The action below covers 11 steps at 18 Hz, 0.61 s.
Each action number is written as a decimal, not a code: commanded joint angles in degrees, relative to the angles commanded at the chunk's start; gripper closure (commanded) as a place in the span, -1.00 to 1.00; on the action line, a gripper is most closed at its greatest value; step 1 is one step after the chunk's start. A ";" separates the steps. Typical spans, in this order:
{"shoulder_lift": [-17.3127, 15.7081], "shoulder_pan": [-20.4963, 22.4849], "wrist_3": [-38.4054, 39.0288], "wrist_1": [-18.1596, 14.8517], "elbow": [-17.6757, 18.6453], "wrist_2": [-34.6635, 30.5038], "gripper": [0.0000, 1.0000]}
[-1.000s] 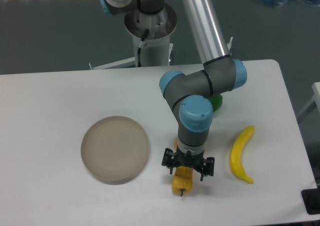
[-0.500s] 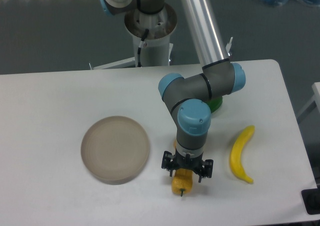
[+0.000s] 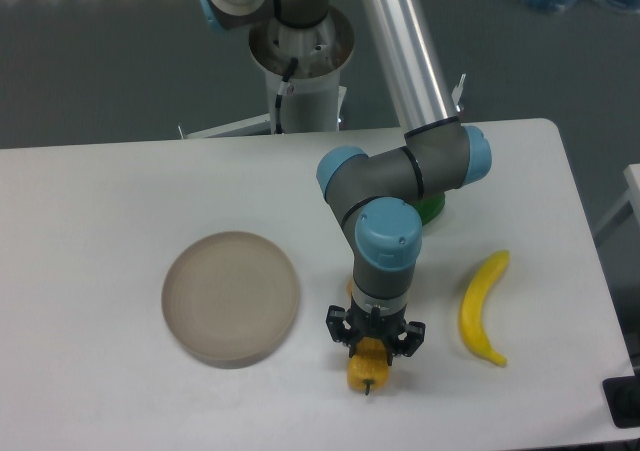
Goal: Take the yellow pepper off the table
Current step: 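Lower the gripper around the yellow pepper and close on it, then lift the held yellow pepper and carry it toward the banana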
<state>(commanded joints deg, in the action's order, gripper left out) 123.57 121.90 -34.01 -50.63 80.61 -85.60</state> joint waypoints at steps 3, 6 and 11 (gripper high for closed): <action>-0.26 1.13 -5.35 -0.44 -3.79 -1.49 0.19; -1.66 3.95 -9.66 -0.44 -4.67 -1.76 0.20; -5.70 7.81 -15.02 -0.79 -1.69 -1.94 0.20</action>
<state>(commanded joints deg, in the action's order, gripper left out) 117.88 129.72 -49.03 -51.41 78.92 -87.54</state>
